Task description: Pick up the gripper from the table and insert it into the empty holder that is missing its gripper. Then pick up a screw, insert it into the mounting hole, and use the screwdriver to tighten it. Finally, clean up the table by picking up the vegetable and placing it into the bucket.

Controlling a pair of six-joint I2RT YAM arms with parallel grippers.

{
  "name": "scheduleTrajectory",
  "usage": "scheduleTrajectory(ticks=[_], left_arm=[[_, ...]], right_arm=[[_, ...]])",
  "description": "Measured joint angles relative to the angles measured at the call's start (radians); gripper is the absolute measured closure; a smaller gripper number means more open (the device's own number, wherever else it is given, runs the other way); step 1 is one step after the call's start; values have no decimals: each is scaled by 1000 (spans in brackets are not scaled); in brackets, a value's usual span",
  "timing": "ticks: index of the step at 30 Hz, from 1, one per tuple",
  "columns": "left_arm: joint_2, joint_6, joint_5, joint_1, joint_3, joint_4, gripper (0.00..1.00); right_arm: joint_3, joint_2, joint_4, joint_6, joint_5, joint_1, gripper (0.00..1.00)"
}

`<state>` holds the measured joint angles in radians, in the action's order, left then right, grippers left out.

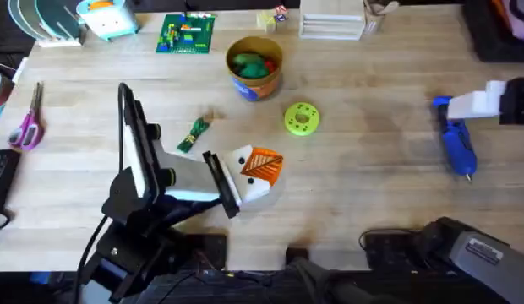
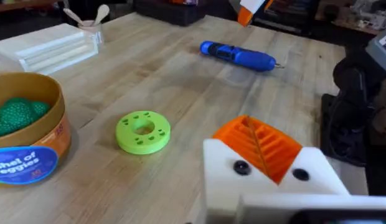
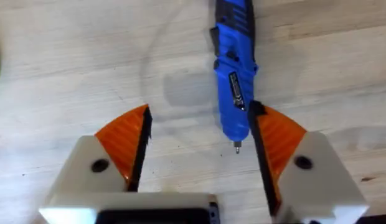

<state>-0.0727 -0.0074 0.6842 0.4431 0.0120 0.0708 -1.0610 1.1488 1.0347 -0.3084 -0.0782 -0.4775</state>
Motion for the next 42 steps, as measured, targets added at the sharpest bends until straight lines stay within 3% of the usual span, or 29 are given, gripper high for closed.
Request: scheduleTrajectory(ticks=[17, 42], left_arm=[[0, 0, 0, 0, 2, 4, 990], [0, 0, 0, 0, 2, 5, 990]], right_arm=[[7, 346, -104, -262, 10, -15, 105], [9, 489, -317, -473, 28, -54, 97]])
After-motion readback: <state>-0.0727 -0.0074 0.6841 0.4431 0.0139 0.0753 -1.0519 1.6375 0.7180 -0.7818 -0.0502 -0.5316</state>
